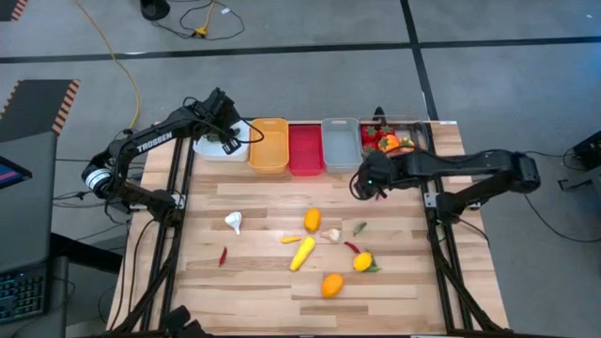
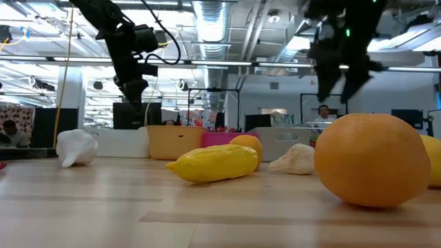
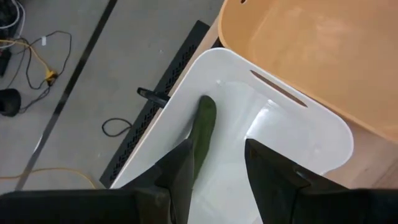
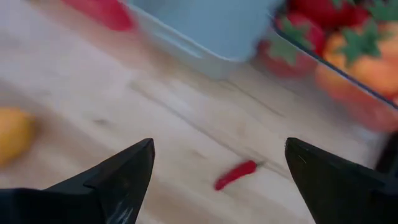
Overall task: Sort produce into baskets
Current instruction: Put the red chili pepper into the white bin
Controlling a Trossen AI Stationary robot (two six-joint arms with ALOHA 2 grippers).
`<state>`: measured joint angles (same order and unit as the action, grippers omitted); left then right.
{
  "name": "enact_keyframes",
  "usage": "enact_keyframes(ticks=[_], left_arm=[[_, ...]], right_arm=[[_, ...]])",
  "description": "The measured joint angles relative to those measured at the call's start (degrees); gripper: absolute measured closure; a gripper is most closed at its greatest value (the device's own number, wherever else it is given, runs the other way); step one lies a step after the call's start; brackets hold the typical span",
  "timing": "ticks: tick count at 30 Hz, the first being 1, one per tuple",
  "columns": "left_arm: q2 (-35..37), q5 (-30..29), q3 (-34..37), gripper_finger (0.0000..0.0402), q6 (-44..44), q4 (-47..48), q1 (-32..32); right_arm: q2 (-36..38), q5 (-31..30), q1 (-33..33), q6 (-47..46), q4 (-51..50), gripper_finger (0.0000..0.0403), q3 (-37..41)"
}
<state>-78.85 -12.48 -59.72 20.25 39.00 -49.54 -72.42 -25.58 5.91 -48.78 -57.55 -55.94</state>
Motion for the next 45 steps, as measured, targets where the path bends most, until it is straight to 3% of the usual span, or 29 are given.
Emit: enact_keyframes(ticks=[9, 12, 24, 40, 45], left_arm=[[0.0, 1.67, 0.0, 0.0271, -0.11, 0.02, 0.0], [0.0, 1.66, 0.0, 0.0271, 0.0, 0.02, 0.0], [0.0, 1.67, 0.0, 0.0271, 0.02, 0.02, 0.0], [0.0, 1.65, 0.0, 0.0271, 0.04, 0.04, 0.0], [-0.01, 1.65, 0.0, 0.0271, 0.04, 0.04, 0.0]], right_arm=[[-0.06, 3.32, 6.67, -8.39, 4.06, 0.0053, 11.72], [-0.07, 6.26, 7.19, -9.95, 9.28, 0.0063, 15.35], [-0.04, 6.47, 7.21, -14.88, 22.96, 0.0094, 25.56], [0.04, 6.19, 7.17, -17.63, 27.68, 0.0137, 29.29], [0.02, 6.16, 7.17, -17.43, 27.81, 0.0169, 29.35]])
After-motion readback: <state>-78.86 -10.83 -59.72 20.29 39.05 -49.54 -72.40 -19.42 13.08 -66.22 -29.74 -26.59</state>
